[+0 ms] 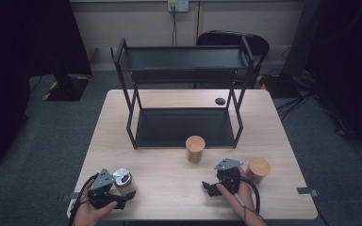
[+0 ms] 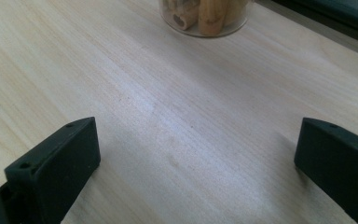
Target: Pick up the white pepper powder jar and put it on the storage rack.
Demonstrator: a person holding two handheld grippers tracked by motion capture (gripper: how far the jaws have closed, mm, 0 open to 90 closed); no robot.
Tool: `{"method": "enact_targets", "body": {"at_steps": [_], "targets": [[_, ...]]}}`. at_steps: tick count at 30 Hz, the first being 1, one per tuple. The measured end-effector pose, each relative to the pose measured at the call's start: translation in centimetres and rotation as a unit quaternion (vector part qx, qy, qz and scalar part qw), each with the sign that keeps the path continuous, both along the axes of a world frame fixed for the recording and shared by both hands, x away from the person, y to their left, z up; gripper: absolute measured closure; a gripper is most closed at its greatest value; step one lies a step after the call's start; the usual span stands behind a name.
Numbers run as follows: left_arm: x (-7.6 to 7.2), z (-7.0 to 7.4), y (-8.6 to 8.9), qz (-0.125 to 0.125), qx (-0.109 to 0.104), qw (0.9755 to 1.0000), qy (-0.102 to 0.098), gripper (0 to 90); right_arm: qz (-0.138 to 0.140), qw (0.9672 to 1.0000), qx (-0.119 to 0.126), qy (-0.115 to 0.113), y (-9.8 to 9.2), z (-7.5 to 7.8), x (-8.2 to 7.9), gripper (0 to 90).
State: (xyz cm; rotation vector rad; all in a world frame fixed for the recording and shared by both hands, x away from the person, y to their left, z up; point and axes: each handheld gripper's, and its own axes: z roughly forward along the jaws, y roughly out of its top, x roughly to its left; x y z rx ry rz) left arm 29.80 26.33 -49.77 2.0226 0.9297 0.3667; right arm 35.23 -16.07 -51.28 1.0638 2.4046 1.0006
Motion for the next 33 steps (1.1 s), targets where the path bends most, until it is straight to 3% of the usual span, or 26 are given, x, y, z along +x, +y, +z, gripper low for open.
{"method": "enact_targets", "body": {"at_steps": [9, 21, 33], "targets": [[0.2, -0.1, -0.1, 0.005, 0.0, 1.0, 0.006, 13.0, 0.0, 1.0, 0.0, 0.0, 0.0, 0.0, 0.0, 0.0], [0.4, 0.1, -0.6, -0.001, 0.006, 1.0, 0.002, 26.5, 0.0, 1.0, 0.0, 0.0, 0.0, 0.0, 0.0, 0.0], [0.6, 0.4, -1.1, 0.004, 0.03, 0.9995, -0.009, 29.8, 0.0, 1.0, 0.0, 0.0, 0.0, 0.0, 0.0, 0.0]]}}
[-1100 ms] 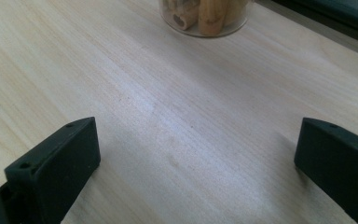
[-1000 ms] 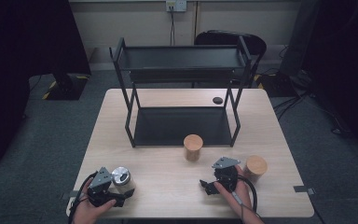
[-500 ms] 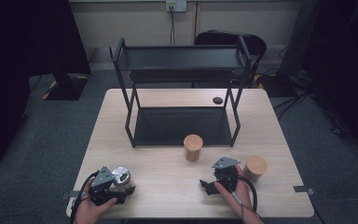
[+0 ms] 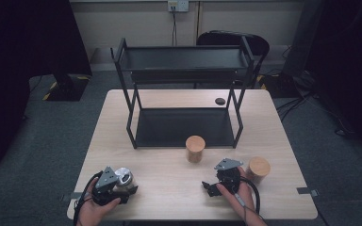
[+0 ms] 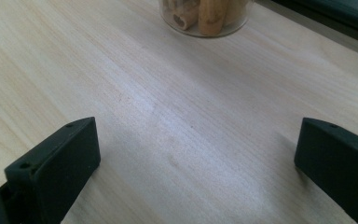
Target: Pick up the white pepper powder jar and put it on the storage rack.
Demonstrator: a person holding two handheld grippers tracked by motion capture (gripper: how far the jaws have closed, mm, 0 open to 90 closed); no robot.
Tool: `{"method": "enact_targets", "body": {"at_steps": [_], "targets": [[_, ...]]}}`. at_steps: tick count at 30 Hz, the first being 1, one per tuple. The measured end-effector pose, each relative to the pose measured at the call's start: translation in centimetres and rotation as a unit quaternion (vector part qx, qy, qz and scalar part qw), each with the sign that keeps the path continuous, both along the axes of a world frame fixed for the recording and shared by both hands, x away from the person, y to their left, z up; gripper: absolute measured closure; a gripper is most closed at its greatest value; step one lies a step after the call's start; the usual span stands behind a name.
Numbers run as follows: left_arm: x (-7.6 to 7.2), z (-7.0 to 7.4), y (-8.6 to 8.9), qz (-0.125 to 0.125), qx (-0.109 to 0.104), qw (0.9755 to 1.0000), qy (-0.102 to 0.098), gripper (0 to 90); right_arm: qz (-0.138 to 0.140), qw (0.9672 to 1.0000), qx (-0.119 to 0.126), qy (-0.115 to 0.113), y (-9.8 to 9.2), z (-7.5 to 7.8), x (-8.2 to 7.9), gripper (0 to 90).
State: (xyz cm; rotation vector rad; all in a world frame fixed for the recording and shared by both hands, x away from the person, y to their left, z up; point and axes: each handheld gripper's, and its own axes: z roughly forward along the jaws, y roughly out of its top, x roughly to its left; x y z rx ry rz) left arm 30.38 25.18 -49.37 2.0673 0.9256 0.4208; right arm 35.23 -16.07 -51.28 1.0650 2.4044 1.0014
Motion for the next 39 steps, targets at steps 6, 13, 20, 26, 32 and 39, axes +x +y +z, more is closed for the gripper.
{"method": "enact_targets", "body": {"at_steps": [6, 13, 20, 26, 32, 39], "targets": [[0.1, 0.0, -0.1, 0.003, 0.002, 1.0, -0.001, 30.0, 0.0, 1.0, 0.0, 0.0, 0.0, 0.0, 0.0, 0.0], [0.7, 0.2, -0.3, 0.004, 0.003, 1.0, 0.001, 30.1, 0.0, 1.0, 0.0, 0.0, 0.0, 0.0, 0.0, 0.0], [1.4, 0.5, -0.7, 0.003, 0.003, 1.0, -0.002, 30.3, 0.0, 1.0, 0.0, 0.0, 0.0, 0.0, 0.0, 0.0], [2.0, 1.0, -1.0, 0.002, -0.001, 1.0, -0.006, 30.4, 0.0, 1.0, 0.0, 0.0, 0.0, 0.0, 0.0, 0.0], [2.7, 1.4, -1.3, 0.001, -0.004, 0.9999, -0.011, 30.5, 0.0, 1.0, 0.0, 0.0, 0.0, 0.0, 0.0, 0.0], [3.8, 2.1, -1.9, 0.0, -0.013, 0.9998, -0.018, 30.5, 0.0, 1.0, 0.0, 0.0, 0.0, 0.0, 0.0, 0.0]]}}
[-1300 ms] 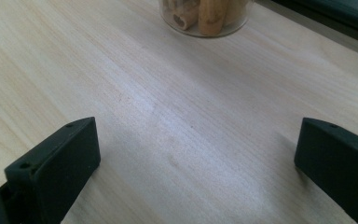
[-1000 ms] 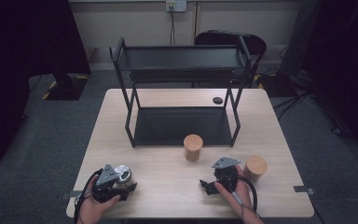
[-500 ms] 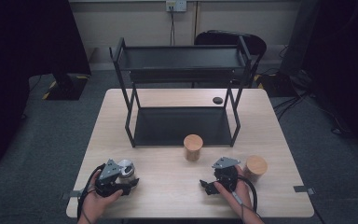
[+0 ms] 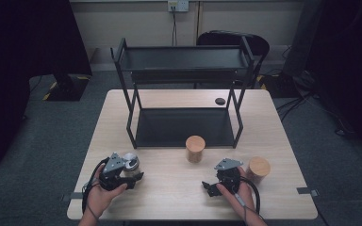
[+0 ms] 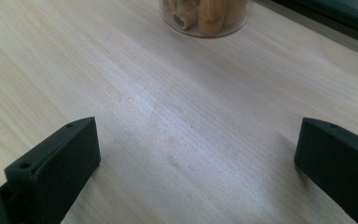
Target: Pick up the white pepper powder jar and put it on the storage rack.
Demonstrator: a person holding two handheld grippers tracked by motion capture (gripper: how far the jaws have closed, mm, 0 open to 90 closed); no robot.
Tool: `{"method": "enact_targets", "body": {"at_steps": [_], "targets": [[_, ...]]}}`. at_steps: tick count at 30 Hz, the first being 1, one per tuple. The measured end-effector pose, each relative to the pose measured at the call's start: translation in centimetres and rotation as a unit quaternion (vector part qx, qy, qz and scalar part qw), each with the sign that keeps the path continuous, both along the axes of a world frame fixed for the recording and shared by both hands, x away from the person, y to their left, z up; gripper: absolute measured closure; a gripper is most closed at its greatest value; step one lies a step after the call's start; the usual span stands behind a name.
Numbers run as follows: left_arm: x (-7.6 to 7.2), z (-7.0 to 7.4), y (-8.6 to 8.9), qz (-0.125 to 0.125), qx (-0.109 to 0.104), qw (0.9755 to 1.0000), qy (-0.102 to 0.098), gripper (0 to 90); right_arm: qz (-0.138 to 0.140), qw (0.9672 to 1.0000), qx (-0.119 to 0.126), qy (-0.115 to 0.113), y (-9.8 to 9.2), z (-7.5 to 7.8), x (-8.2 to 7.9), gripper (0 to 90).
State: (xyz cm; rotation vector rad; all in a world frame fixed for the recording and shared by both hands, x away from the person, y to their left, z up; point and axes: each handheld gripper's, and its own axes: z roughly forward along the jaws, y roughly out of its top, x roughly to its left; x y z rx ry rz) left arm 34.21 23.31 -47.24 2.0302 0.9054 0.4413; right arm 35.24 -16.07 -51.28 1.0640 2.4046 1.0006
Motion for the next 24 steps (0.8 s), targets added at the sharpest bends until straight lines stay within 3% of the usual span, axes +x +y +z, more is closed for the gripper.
{"method": "enact_targets", "body": {"at_steps": [24], "targets": [[3.2, 0.9, -3.1, -0.018, -0.006, 0.9998, -0.008, 30.6, 0.0, 1.0, 0.0, 0.0, 0.0, 0.0, 0.0, 0.0]]}}
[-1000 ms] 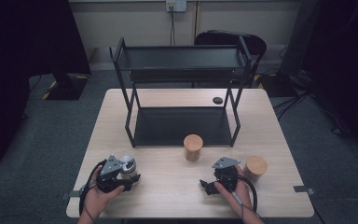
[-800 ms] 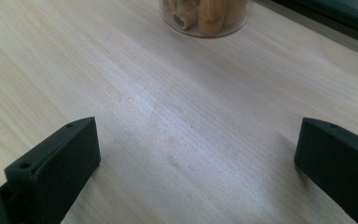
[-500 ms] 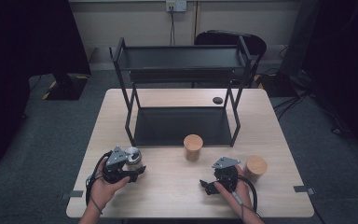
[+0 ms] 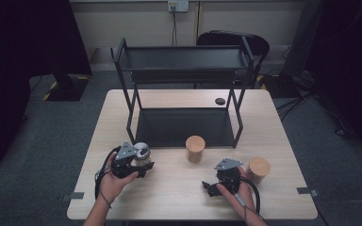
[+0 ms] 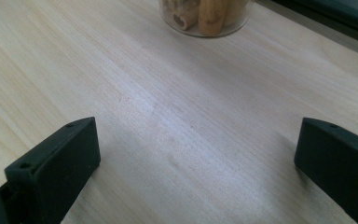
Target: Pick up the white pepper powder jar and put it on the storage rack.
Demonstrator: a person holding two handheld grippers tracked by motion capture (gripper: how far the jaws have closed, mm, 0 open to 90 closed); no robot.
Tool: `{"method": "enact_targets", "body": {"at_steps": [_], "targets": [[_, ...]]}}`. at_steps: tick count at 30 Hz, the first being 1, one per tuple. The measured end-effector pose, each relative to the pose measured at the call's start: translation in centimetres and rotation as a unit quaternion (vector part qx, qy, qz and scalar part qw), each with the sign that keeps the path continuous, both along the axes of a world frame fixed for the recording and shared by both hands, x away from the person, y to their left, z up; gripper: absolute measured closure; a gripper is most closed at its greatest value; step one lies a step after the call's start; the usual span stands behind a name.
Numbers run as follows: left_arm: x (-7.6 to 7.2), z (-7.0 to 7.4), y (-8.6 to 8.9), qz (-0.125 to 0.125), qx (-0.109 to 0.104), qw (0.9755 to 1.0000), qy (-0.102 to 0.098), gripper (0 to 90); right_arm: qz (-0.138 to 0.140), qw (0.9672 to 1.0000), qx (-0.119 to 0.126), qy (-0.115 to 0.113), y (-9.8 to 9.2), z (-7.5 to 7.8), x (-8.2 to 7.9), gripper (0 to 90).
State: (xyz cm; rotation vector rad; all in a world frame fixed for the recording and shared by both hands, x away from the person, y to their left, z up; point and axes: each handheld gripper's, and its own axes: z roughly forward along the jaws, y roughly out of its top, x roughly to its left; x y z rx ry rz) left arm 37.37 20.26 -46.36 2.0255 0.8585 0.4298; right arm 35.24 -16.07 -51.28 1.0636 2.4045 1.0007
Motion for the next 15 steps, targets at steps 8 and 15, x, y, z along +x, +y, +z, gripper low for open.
{"method": "enact_targets", "body": {"at_steps": [8, 15], "targets": [[1.2, 0.2, -0.9, -0.002, -0.001, 1.0, -0.002, 30.6, 0.0, 1.0, 0.0, 0.0, 0.0, 0.0, 0.0, 0.0], [2.2, 0.6, -1.6, -0.001, -0.003, 1.0, -0.006, 30.6, 0.0, 1.0, 0.0, 0.0, 0.0, 0.0, 0.0, 0.0]]}}
